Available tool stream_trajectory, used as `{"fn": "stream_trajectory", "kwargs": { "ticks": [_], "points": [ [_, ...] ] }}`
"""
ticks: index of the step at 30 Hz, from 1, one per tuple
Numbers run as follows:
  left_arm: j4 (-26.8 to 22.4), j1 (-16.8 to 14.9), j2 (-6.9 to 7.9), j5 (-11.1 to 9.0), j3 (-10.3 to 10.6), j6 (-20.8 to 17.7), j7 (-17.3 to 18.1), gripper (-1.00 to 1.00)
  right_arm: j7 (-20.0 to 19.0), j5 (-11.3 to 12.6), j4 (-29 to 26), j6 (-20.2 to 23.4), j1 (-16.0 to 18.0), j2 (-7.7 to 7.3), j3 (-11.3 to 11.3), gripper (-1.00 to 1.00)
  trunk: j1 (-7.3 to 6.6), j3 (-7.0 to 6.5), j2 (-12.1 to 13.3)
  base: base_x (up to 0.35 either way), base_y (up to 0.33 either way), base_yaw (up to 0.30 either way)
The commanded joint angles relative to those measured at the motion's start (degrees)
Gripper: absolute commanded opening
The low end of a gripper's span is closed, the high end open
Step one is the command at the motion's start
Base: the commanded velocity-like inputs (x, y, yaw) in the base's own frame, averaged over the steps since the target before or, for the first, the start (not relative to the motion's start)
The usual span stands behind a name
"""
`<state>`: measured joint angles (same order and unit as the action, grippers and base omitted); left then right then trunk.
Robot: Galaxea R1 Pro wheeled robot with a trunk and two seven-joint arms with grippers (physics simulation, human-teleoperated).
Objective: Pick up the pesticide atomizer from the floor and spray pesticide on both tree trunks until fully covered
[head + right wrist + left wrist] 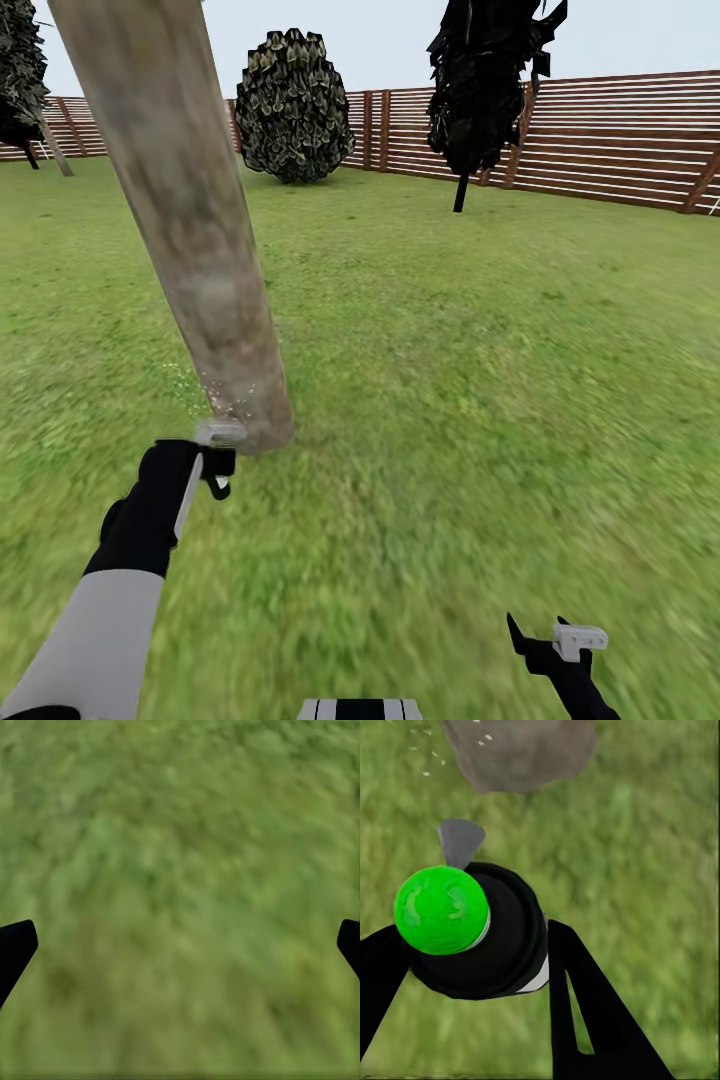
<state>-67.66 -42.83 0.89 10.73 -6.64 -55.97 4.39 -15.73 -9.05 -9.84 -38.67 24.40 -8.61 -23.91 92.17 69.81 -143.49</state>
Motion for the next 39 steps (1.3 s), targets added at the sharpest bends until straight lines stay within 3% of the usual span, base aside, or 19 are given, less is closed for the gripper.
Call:
{"fn": "stream_trajectory", "kwargs": {
  "ticks": [1,4,9,15,19,25,30,35,39],
  "points": [
    [1.5,0.0,0.04,0.2,0.0,0.1,0.7,-1.00,0.0,0.0,0.0,0.0,0.0,0.00,0.0,1.00,0.00,0.00,0.0,0.000,0.000,0.000],
    [6.6,0.0,-0.05,0.3,0.0,2.6,1.3,-1.00,0.0,0.0,0.0,0.0,0.0,0.00,0.0,1.00,0.00,0.00,0.0,-0.002,0.000,0.000],
    [7.9,0.0,-0.07,0.3,-0.3,4.7,1.5,-1.00,0.0,0.0,0.0,0.0,0.0,0.00,0.0,1.00,0.00,0.00,0.0,-0.225,0.000,0.000],
    [2.8,-1.0,-0.05,0.3,-0.4,3.6,5.1,-1.00,0.0,0.0,0.0,0.0,0.0,0.00,0.0,1.00,0.00,0.00,0.0,-0.027,0.000,0.000],
    [-0.5,-4.4,-0.06,0.4,-0.5,-0.8,5.4,-1.00,0.0,0.0,0.0,0.0,0.0,0.00,0.0,1.00,0.00,0.00,0.0,0.000,0.000,0.000],
    [-0.7,-10.0,-0.11,1.0,-0.8,-1.5,3.9,-1.00,0.0,0.0,0.0,0.0,0.0,0.00,0.0,1.00,0.00,0.00,0.0,0.000,0.000,0.000],
    [1.2,-10.1,-0.12,0.7,-1.4,-1.4,-0.4,-1.00,0.0,0.0,0.0,0.0,0.0,0.00,0.0,1.00,0.00,0.00,0.0,0.000,0.000,0.000],
    [8.9,-9.7,-0.02,0.7,-1.6,-0.3,-0.9,-1.00,0.0,-0.1,0.0,0.0,0.0,0.00,0.0,1.00,0.00,0.00,0.0,0.000,0.000,0.000],
    [10.0,-10.2,-0.01,0.6,-1.4,0.3,-1.0,-1.00,0.0,-0.1,0.0,0.0,0.0,0.00,0.0,1.00,0.00,0.00,0.0,0.000,0.000,0.000]
  ]
}}
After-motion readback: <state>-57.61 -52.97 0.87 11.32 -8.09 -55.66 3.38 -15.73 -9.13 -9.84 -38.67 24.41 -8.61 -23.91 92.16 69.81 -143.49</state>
